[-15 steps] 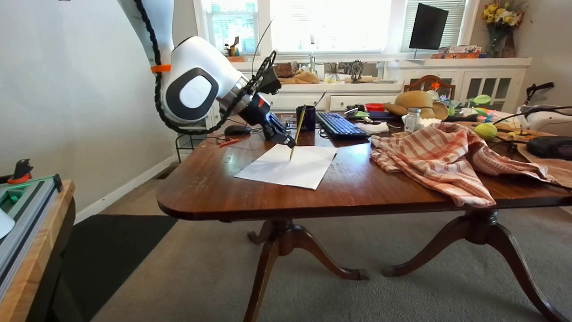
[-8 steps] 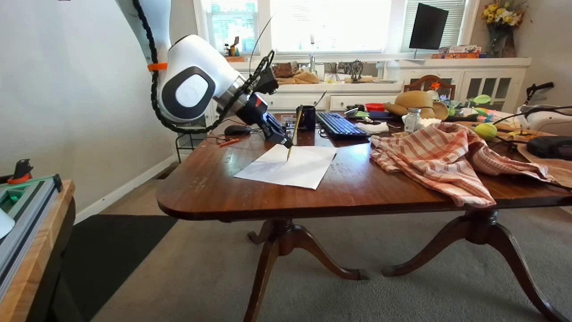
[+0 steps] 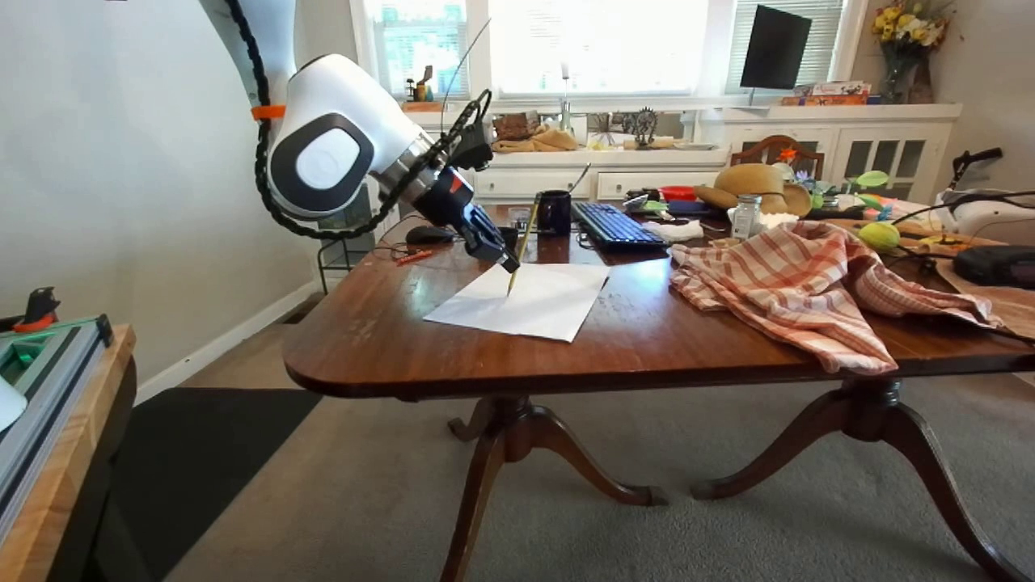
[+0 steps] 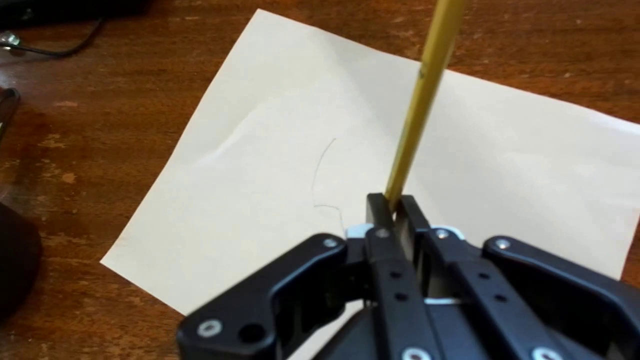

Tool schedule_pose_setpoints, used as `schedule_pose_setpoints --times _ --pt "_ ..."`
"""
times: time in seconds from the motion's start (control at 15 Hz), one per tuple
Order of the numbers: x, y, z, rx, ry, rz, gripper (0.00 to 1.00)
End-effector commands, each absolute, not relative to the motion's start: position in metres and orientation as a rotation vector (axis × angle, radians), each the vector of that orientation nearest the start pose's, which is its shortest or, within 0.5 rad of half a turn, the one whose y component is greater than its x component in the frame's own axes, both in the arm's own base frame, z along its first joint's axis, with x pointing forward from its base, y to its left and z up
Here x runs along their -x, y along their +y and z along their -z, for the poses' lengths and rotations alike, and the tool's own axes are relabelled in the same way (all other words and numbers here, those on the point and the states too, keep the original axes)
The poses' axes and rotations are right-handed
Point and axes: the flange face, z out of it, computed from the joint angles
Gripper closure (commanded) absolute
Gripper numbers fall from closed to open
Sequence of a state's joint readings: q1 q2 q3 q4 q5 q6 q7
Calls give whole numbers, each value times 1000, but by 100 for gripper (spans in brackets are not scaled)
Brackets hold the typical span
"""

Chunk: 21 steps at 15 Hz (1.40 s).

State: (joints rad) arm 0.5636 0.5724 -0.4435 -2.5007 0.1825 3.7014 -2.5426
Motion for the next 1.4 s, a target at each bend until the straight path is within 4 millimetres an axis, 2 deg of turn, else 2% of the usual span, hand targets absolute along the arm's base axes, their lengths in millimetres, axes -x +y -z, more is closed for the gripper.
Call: schedule_pose_setpoints --times 0.0,0.47,0.93,1.13,1.33 --pt "-477 14 -172 -647 2372 21 98" --pt "-479 -7 -176 -671 2353 57 98" --pt "-492 -28 -178 -718 2325 95 98" --pt "-497 -30 -178 -728 2325 99 98" --pt "-503 -24 -185 -720 2311 80 98"
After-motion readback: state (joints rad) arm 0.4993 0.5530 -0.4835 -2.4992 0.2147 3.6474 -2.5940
